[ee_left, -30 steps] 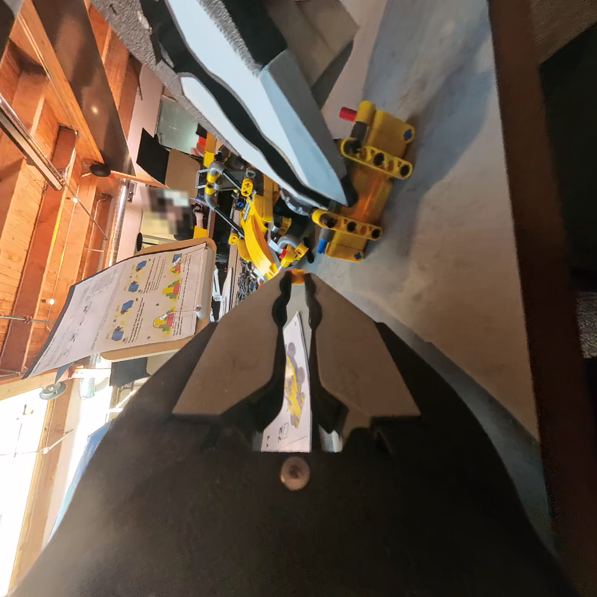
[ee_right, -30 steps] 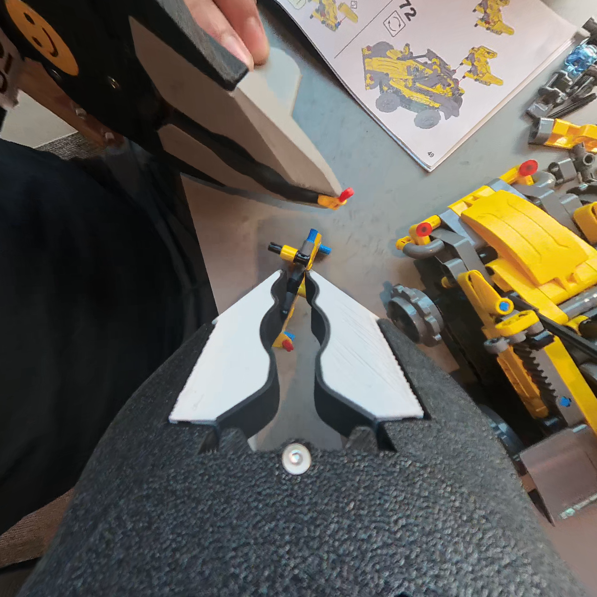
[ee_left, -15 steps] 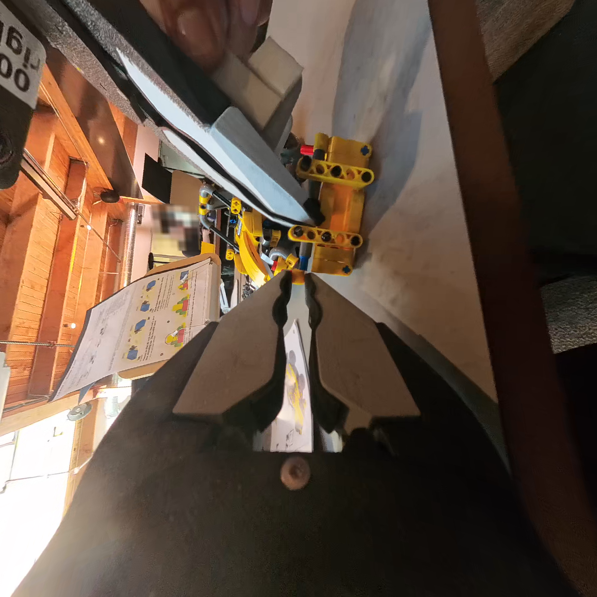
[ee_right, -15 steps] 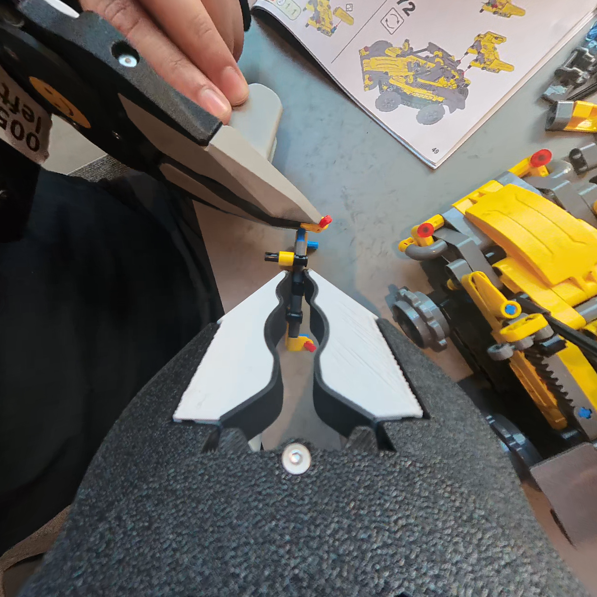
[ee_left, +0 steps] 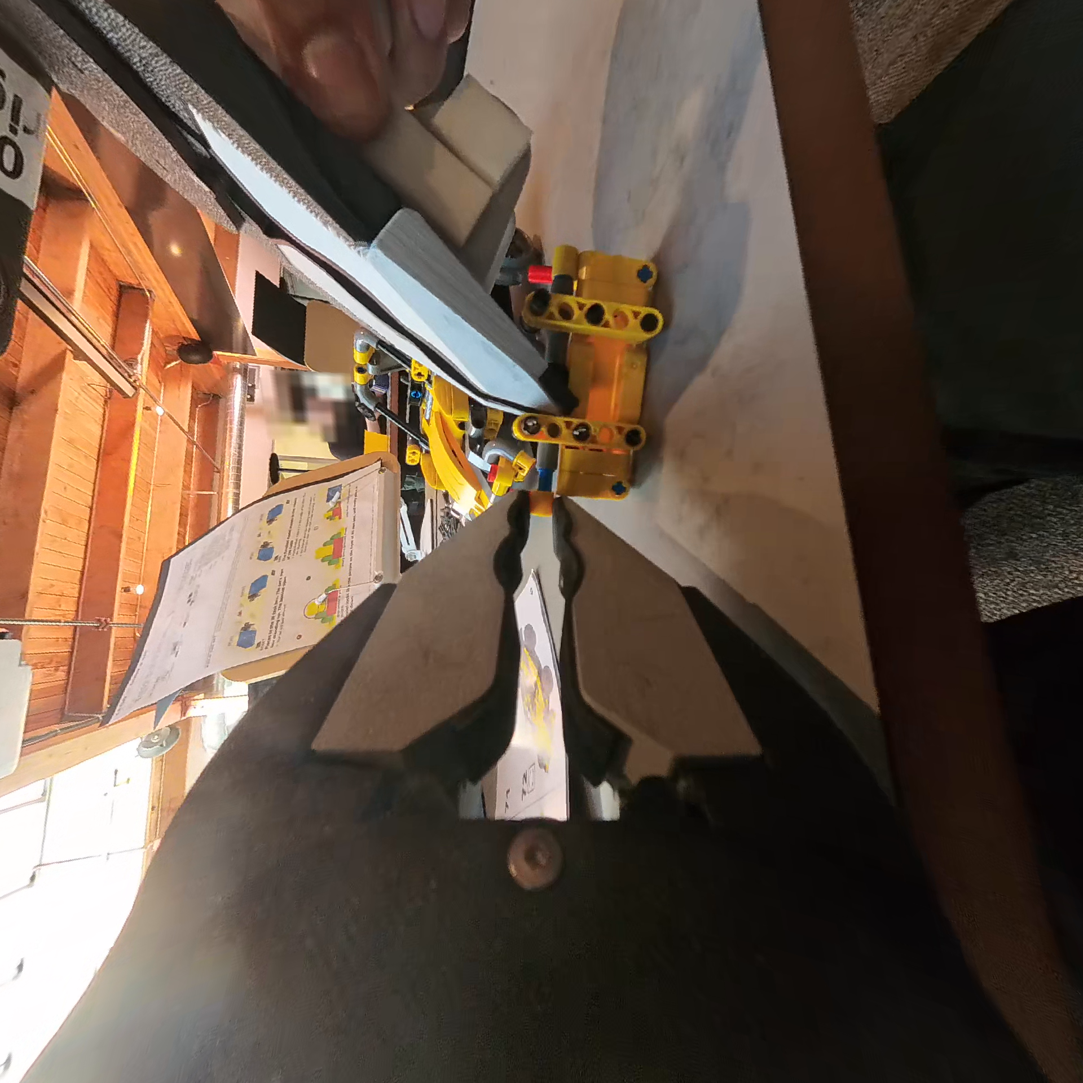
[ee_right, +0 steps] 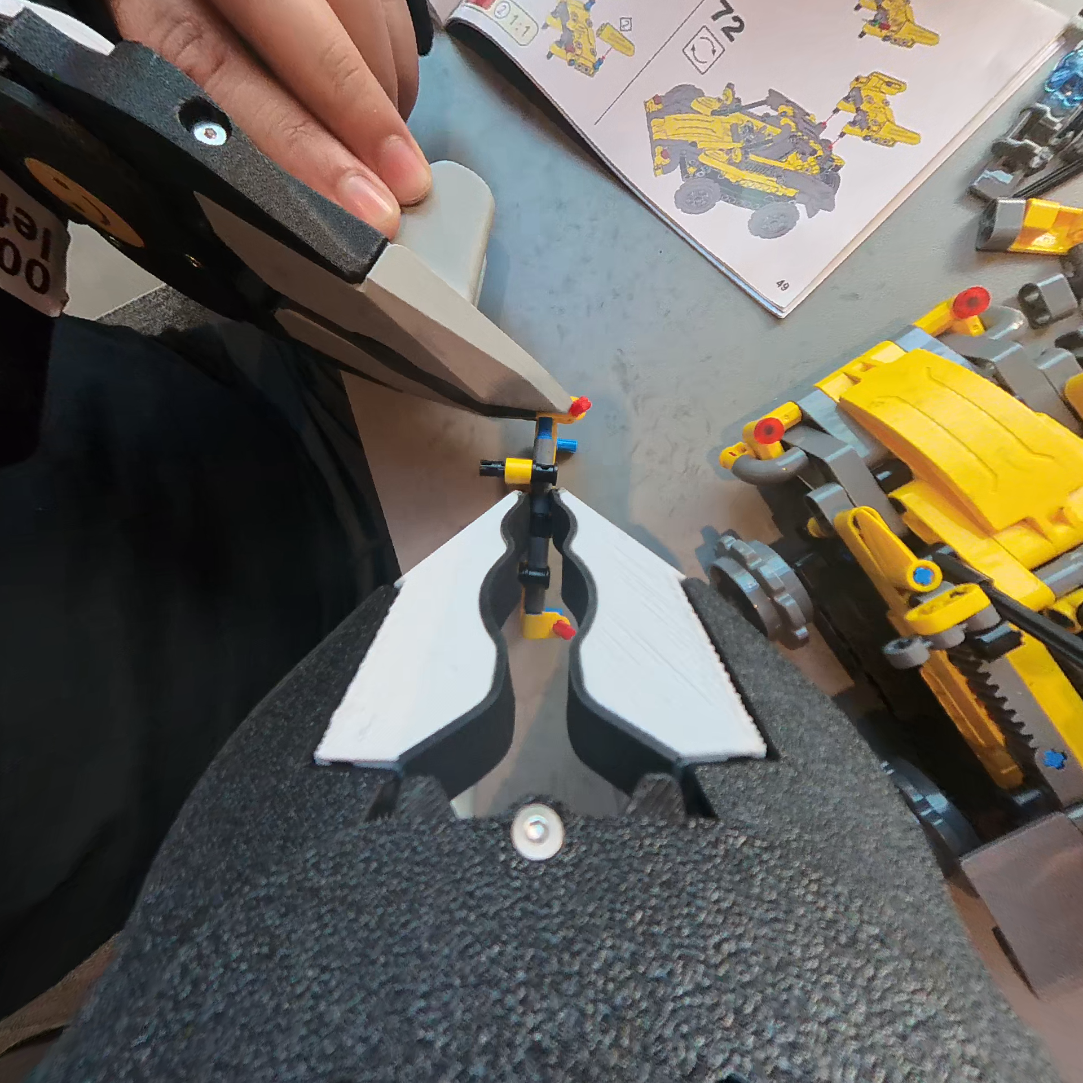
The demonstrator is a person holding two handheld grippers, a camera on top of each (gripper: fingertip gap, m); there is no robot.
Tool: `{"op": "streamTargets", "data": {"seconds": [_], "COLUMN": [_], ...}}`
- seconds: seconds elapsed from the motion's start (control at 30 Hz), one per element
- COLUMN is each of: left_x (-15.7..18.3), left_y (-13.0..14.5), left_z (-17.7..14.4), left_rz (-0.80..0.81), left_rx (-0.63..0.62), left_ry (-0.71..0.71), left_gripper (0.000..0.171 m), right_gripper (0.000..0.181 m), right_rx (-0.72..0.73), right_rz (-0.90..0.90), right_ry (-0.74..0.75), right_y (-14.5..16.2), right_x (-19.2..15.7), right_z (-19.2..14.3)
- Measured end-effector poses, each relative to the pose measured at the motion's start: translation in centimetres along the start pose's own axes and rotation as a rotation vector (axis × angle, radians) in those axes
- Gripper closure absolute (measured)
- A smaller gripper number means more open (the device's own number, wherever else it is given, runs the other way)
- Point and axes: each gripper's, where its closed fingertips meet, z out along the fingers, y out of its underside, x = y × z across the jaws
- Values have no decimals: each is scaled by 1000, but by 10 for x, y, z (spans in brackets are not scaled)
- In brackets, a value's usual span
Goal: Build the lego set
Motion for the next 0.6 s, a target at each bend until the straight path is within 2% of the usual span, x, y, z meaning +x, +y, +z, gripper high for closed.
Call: {"op": "streamTargets", "data": {"seconds": [0.2, 0.33, 0.6], "left_x": [2, 0, 1], "left_y": [-1, 0, 0], "left_z": [-2, 0, -1], "left_rz": [-30, 94, 73], "left_rx": [9, -40, -73], "left_ry": [34, -34, -33], "left_gripper": [168, 168, 170], "right_gripper": [175, 175, 175], "right_rx": [41, 49, 47], "right_rz": [-32, -29, -78], "right_ry": [-22, -15, 18], "right_y": [-2, -2, -3], "right_x": [-1, 0, -1], "right_z": [1, 1, 2]}}
